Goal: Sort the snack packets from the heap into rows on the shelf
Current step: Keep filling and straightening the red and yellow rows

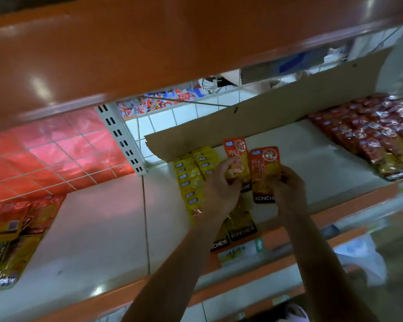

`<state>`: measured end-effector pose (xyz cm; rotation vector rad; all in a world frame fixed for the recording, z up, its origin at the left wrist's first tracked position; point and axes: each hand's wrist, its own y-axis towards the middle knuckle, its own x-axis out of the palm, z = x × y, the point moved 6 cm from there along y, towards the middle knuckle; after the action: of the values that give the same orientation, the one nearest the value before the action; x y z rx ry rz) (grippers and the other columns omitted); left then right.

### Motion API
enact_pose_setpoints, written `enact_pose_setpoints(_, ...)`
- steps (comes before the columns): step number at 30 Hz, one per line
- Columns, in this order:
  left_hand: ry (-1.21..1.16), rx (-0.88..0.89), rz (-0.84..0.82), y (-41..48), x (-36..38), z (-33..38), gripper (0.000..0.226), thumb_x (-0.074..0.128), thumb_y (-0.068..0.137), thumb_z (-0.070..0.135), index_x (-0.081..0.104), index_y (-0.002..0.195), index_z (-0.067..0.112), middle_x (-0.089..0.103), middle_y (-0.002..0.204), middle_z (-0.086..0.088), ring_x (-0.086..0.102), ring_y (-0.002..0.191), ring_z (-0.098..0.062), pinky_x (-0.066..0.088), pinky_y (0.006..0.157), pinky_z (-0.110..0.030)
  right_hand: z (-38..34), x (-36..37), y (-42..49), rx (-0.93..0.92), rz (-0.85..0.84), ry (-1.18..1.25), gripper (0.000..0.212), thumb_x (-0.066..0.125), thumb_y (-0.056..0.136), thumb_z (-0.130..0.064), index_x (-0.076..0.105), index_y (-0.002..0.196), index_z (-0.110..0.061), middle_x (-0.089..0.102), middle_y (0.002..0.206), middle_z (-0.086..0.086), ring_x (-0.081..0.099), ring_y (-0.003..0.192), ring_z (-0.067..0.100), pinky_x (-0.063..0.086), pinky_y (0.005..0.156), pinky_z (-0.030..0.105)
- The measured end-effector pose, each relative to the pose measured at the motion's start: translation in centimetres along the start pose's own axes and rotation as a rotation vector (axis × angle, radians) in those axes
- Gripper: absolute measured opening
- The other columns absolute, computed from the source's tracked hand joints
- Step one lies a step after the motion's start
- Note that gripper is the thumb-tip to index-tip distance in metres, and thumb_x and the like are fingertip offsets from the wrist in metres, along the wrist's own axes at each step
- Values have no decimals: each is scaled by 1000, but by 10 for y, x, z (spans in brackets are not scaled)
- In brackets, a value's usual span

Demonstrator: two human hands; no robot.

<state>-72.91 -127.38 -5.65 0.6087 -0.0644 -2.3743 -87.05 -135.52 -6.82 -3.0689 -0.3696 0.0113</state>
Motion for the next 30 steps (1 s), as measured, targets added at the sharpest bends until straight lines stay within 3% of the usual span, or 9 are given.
enact_pose_setpoints(4,-15,-34,49,24,50,14,49,64,86,10,57,127,35,54,120,19,49,90,25,36,71,6,1,-39,50,22,-23,37,26,63,82,0,64,102,-15,69,88,4,68,83,27,55,77,43)
enact_pose_setpoints(8,17,-78,53,45,110,27,41,65,86,20,60,125,32,58,119,18,61,99,2,50,86,-16,4,-86,108,51,-67,-9,25,60,86,-5,63,111,-6,68,103,14,66,92,29,55,83,47)
enact_pose_setpoints(10,19,-116,40,55,138,29,39,64,87,19,62,125,28,62,122,11,63,88,9,48,80,-8,1,-106,130,42,-86,-49,20,57,86,-6,66,104,-8,69,99,12,65,92,29,54,83,47)
enact_pose_setpoints(12,37,-159,32,62,161,30,41,62,87,13,61,127,23,64,123,5,60,77,14,39,67,5,-6,-122,148,10,-98,-74,12,55,86,-7,66,85,-12,64,81,9,59,76,25,48,69,40)
enact_pose_setpoints(14,91,-188,21,70,180,31,40,61,89,10,61,128,19,66,121,0,63,89,1,36,65,7,-12,-135,162,-10,-113,-104,18,54,88,-8,59,71,-14,50,64,5,43,62,20,34,58,35)
enact_pose_setpoints(18,345,-124,-30,90,211,40,25,55,92,16,69,113,15,67,115,-8,63,102,-23,50,89,-26,-13,-156,184,-12,-155,-156,23,54,88,-9,54,65,-12,40,52,-4,33,49,10,26,47,28)
enact_pose_setpoints(22,623,-106,-42,112,236,46,33,57,93,26,62,124,19,46,138,-10,46,119,-31,42,98,-37,-16,-171,199,-29,-162,-161,11,55,86,-9,62,83,-1,56,70,23,47,59,25,38,54,36)
enact_pose_setpoints(27,674,-41,-138,139,255,55,15,55,89,18,65,100,13,62,111,-9,54,104,-32,48,85,-41,-28,-182,216,-95,-161,-206,8,59,86,-13,66,84,-11,65,79,18,57,68,27,47,63,41)
enact_pose_setpoints(30,663,-33,-205,150,263,57,20,54,91,18,65,108,14,62,116,-10,56,106,-31,49,87,-41,-30,-185,227,-91,-157,-206,15,61,86,-15,67,100,-12,68,89,10,63,85,28,51,77,44)
